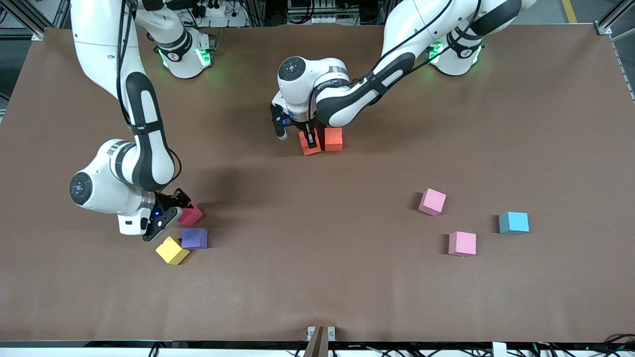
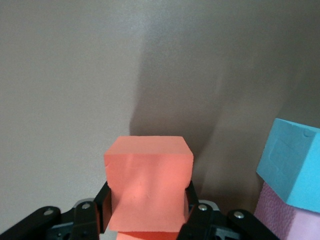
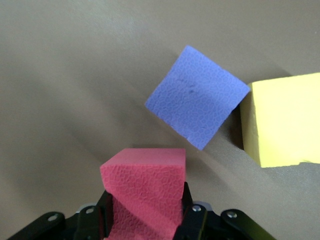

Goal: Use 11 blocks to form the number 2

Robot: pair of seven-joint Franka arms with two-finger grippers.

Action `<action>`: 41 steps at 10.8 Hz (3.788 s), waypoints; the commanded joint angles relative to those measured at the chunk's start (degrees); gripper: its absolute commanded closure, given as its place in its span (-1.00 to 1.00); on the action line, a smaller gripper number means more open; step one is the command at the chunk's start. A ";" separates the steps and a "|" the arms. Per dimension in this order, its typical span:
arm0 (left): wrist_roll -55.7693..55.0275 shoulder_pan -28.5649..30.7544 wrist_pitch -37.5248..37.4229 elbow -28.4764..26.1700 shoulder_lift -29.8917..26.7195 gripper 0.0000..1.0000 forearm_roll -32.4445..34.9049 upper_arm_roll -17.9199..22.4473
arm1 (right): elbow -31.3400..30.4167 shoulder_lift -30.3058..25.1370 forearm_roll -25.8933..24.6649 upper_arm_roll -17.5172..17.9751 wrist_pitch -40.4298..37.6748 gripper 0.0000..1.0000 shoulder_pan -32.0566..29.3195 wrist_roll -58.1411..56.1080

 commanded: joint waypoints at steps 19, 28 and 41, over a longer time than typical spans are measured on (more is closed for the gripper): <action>13.75 7.21 10.60 -8.41 -2.53 0.45 1.20 -3.81 | -0.50 -1.86 0.72 0.40 -0.86 0.34 6.77 1.02; 14.01 7.82 10.16 -9.55 -2.44 0.44 0.32 -3.72 | -0.41 -1.86 1.07 0.49 -0.77 0.35 11.34 4.96; 14.28 8.44 7.52 -9.55 -2.44 0.42 -0.47 -3.81 | -0.59 -1.86 1.16 0.58 -0.33 0.35 13.02 7.34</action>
